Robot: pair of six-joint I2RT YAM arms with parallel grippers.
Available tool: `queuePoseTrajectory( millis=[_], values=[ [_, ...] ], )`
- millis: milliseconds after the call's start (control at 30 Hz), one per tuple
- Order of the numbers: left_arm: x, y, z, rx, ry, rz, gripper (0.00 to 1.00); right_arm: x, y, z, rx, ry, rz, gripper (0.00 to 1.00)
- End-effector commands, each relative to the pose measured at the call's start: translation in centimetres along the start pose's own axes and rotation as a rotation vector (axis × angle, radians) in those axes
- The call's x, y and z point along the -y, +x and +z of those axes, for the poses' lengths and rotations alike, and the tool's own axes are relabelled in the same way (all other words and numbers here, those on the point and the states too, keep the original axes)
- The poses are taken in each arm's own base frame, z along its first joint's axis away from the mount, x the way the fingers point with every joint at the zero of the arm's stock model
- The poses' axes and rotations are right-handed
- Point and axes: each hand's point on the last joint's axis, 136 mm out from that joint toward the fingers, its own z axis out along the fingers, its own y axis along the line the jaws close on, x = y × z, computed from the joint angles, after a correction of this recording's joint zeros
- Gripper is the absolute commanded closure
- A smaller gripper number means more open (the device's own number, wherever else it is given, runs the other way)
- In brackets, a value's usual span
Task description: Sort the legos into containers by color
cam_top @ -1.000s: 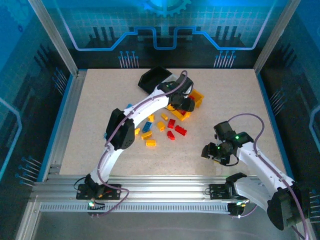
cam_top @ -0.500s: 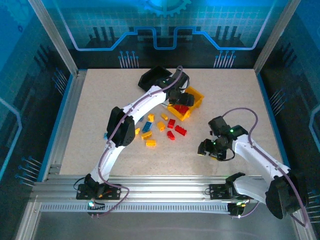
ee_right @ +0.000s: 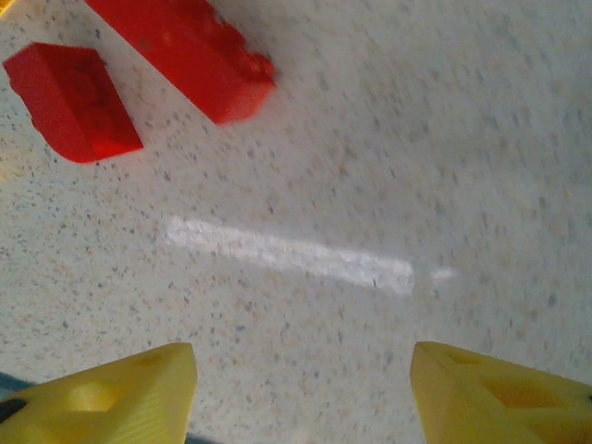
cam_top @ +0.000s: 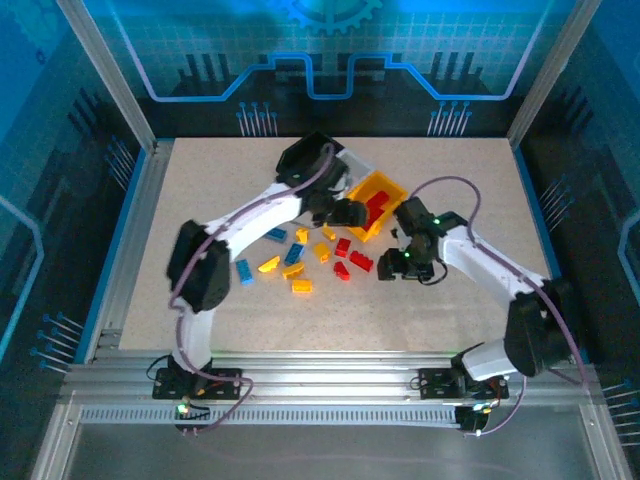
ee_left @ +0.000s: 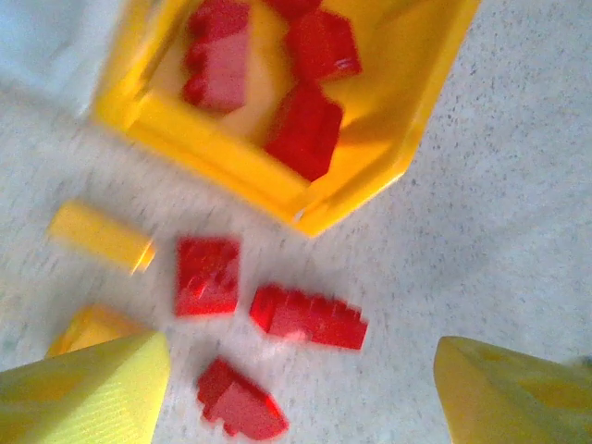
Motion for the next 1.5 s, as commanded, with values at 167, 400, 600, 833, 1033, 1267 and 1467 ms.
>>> queuePoseTrajectory(
  millis=[167,400,600,833,1033,1267,1467],
  values=[
    [-5.5,5.8,-5.5,0.012,0.029,-0.203,0.21,-2.4,-4.7,2.5,-0.02,0.044,-0.32,0.33],
    [-8.5,8.4,-7.3,0.03,0.002,-0.285,0.19,-3.5,-6.5,4.5,-0.053,0.058,-0.406,0.32],
    [-9.5,9.1,-7.2,0.034,0.014,-0.338,0.18,-3.8,-7.3,5.8,-0.078,0.076,-0.431,0.32],
    [-10.1,9.6,-7.1,0.02,0.006,-0.349,0.17,-3.6,-7.7,7.1,-0.106,0.111,-0.435,0.35],
    [-10.5,10.3,-6.9,0.022,0.013,-0.385,0.17,-3.4,-7.8,8.5,-0.139,0.123,-0.436,0.4],
    [-11.3,11.7,-7.0,0.033,0.004,-0.419,0.16,-3.7,-8.3,9.1,-0.146,0.119,-0.421,0.51],
    [-11.3,11.6,-6.9,0.037,0.005,-0.42,0.15,-3.9,-7.8,8.6,-0.141,0.118,-0.417,0.67]
  ],
)
